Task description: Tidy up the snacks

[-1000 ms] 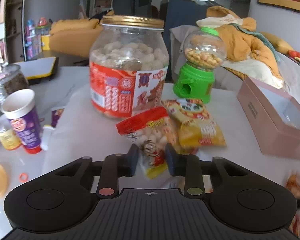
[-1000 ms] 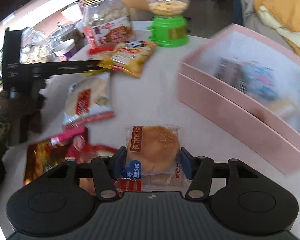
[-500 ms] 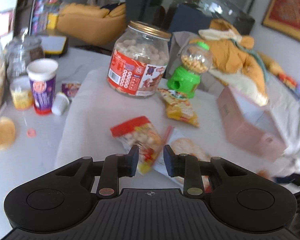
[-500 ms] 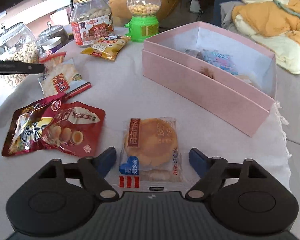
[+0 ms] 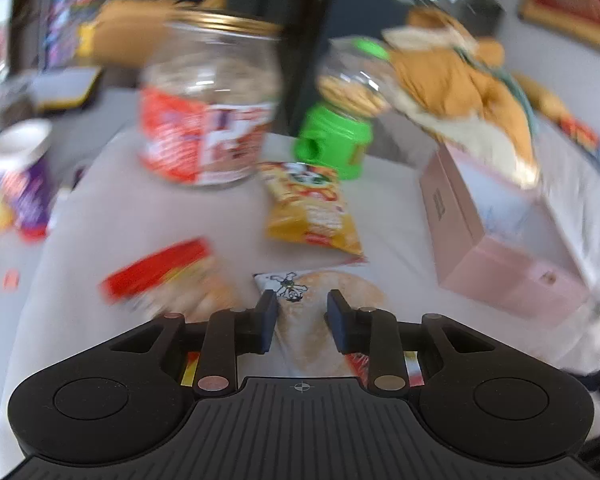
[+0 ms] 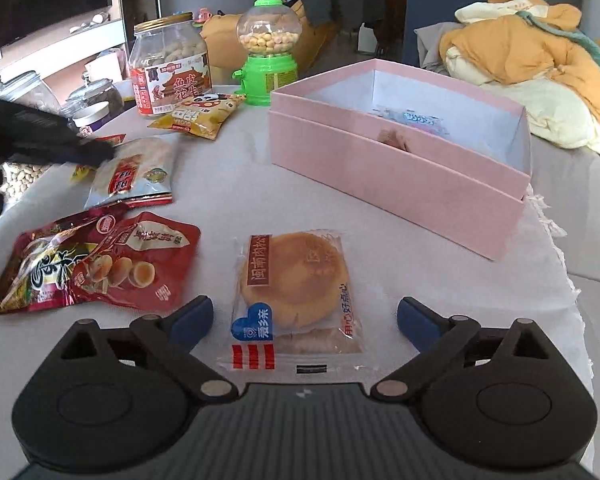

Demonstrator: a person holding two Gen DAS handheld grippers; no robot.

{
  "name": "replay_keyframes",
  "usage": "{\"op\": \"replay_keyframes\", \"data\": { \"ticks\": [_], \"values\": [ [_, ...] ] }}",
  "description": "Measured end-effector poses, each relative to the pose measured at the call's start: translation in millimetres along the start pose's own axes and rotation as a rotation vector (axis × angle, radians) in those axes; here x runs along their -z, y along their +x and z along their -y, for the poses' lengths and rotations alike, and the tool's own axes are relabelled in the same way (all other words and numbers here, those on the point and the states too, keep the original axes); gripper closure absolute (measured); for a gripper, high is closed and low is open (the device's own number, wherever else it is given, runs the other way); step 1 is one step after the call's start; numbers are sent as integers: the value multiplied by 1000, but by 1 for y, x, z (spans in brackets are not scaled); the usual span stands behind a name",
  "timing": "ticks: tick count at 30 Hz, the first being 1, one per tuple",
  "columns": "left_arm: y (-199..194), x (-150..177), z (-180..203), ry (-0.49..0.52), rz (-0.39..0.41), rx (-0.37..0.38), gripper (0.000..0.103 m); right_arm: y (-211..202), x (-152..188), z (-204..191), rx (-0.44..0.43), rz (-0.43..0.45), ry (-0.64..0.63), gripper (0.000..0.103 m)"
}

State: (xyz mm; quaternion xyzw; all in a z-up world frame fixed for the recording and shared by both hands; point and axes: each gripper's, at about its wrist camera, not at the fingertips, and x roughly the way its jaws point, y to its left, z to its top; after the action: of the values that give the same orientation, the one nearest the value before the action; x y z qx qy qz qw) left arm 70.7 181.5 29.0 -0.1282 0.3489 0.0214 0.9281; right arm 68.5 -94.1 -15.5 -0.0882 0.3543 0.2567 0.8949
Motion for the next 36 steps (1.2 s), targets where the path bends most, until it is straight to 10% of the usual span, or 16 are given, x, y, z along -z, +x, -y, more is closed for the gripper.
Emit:
{"op": "replay_keyframes", "data": {
  "ticks": [6,11,16,22,29,36],
  "values": [
    [-6,1,48,184,55,-53,67,1,0,0,6,4,6,2],
    [-1,16,85,367,-46,-90,65,2,0,1,4,5,8,2],
    [12,22,107,459,-71,-94,31,1,0,0,5,5,9,2],
    [12,23,102,452,-74,-52,21,1,0,1,6,5,9,2],
    [15,18,77,439,-78,-181,21,1,0,2,8,3,15,0],
    [28,3,51,227,-119,-110,16,1,0,2,7,2,14,0]
  ]
}}
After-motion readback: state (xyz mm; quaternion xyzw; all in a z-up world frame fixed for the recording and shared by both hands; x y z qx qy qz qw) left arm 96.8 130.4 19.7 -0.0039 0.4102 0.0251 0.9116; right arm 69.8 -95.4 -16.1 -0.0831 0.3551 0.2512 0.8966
